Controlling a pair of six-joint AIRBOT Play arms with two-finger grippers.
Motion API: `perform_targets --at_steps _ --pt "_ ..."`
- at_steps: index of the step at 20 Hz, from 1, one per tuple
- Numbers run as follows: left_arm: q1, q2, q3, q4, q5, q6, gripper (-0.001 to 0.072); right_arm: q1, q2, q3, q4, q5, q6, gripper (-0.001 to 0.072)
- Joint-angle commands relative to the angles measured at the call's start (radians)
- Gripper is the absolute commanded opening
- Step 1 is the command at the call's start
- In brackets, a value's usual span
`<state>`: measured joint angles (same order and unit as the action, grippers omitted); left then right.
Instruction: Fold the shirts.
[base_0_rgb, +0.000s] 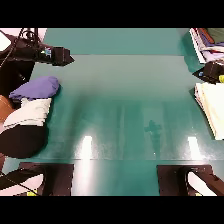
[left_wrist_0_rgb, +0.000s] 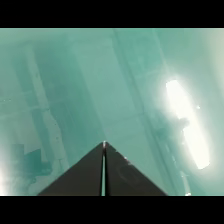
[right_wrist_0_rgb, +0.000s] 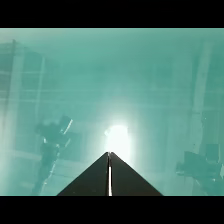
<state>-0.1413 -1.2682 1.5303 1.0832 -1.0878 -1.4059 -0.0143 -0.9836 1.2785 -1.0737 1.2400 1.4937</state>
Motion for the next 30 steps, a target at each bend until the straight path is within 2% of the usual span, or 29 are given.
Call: perform_targets --at_steps 1,12,15,16,17,18,20,21,24,30 --pt "0.000 0.000 0.000 0.000 0.000 0.000 0.0027 0.005 0.001 0.001 0.000 -0.002 0.000 0.0020" --pt "0.000 0.000 0.000 -0.013 0.006 -0.002 0.0027 0.005 0.001 0.000 0.000 -0.003 0.000 0.0020" --pt "0.000 0.000 0.000 0.009 0.102 0.024 0.0029 0.005 0.001 0.000 0.000 -0.003 0.000 0.0021" --pt "0.000 0.000 0.000 0.083 0.121 0.034 0.0208 0.005 0.001 0.000 0.000 -0.003 0.000 0.0020" --pt "0.003 -0.002 -0.002 0.181 0.128 0.014 0.0525 0.005 0.001 0.000 0.000 -0.003 0.000 0.0021" --pt "0.006 -0.005 -0.004 0.296 0.122 -0.045 0.0558 0.005 0.001 0.000 0.001 -0.003 0.000 0.0020" --pt "0.024 -0.017 -0.030 0.554 0.109 -0.138 0.0550 0.005 0.001 0.000 0.001 -0.003 0.000 0.0020" --pt "0.045 -0.025 -0.058 0.621 0.114 -0.173 0.0551 0.005 0.001 0.000 0.001 -0.003 0.000 0.0021" --pt "0.149 -0.074 -0.178 0.640 0.145 -0.244 0.0550 0.005 0.001 0.000 0.002 -0.003 0.000 0.0020" --pt "0.259 -0.261 -0.262 0.637 0.182 -0.244 0.0550 0.005 0.001 0.000 0.009 -0.002 0.001 0.0021"
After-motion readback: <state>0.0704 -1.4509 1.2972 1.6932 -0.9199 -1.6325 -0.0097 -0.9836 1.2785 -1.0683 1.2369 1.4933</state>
